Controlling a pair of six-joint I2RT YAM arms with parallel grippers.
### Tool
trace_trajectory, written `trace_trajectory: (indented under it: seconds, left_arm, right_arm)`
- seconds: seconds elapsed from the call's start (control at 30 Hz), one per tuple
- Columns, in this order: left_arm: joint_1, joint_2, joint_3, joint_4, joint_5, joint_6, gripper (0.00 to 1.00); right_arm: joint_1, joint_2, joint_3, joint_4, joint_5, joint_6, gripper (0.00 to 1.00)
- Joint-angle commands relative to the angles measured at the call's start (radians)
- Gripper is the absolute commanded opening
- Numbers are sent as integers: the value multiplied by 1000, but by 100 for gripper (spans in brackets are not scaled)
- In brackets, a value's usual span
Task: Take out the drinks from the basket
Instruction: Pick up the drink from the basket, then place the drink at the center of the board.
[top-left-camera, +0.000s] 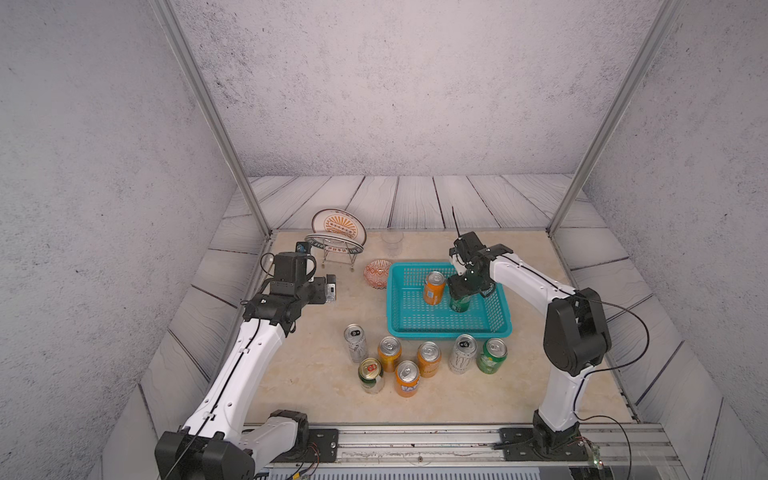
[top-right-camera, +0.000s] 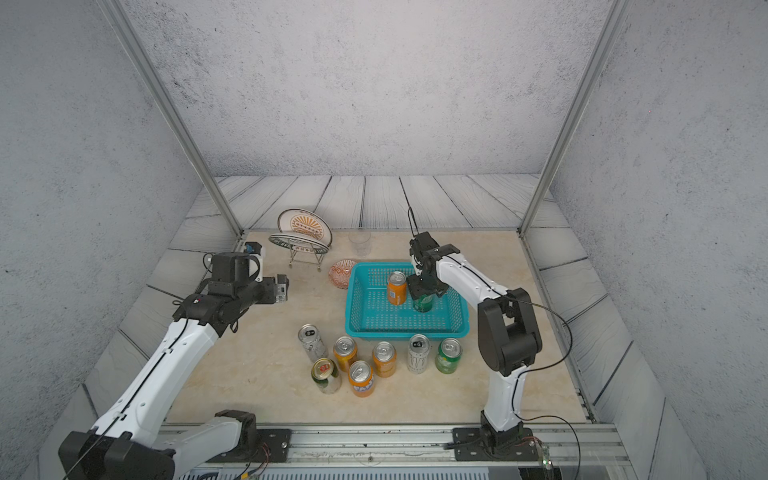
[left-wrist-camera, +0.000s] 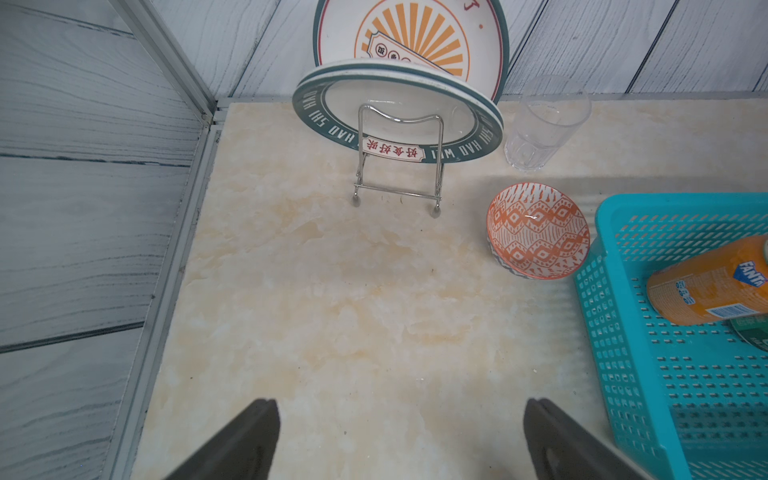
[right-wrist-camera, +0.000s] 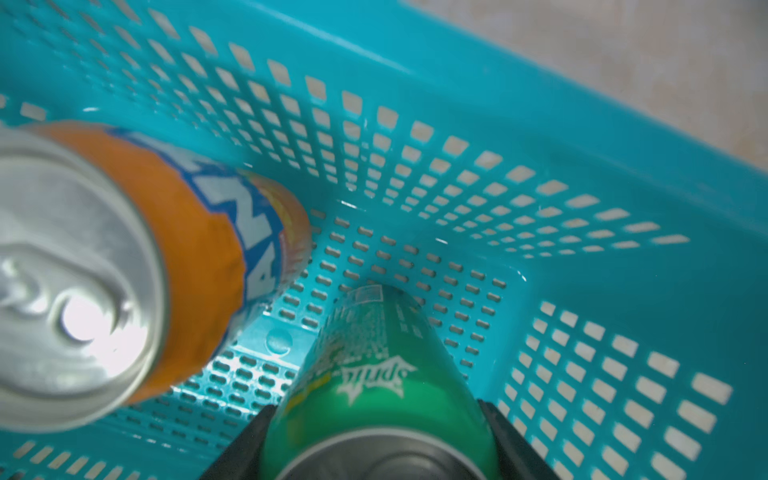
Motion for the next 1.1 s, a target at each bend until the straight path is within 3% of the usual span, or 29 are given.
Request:
trace_trajectory:
  seconds: [0.0, 0.57, 1.07]
  left_arm:
    - [11, 5, 0, -13, 13, -4, 99]
    - [12, 4, 3, -13, 20, -8, 99]
    - [14, 7, 0, -13, 13, -7, 99]
  right_arm:
    - [17, -149, 11, -47, 15, 3, 64]
    - [185, -417, 79, -255, 64, 81, 64]
    - [518, -522, 124, -340, 159, 219, 64]
